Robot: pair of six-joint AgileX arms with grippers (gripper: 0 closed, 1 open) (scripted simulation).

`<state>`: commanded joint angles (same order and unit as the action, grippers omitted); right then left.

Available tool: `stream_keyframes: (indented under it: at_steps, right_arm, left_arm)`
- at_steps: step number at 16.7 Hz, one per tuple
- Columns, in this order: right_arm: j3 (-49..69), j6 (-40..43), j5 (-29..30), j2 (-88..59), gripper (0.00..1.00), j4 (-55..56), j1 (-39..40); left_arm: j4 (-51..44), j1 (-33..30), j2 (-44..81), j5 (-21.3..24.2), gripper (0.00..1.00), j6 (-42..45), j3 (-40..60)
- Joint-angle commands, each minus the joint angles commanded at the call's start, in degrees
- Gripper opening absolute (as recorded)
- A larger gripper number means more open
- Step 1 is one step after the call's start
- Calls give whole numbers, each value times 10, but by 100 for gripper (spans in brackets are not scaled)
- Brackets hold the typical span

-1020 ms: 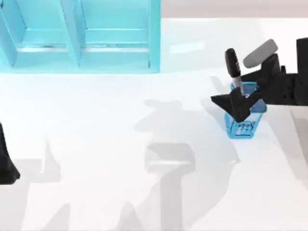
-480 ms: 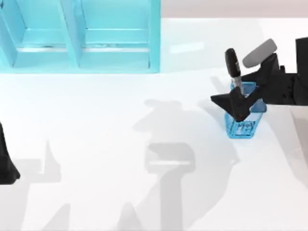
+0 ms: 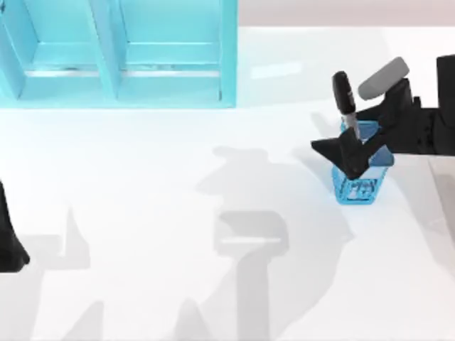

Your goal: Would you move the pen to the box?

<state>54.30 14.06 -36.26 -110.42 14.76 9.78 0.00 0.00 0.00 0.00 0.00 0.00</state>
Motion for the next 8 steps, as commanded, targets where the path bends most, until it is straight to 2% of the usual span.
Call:
stream_keyframes:
  at_steps: [4, 8]
  right_arm:
    - [8, 3, -5, 4, 0, -9, -4]
    - [66, 52, -36, 11, 0, -98, -47]
  left_arm:
    - [0, 0, 0, 0, 100, 0, 0]
    - [0, 0, 0, 0, 100, 0, 0]
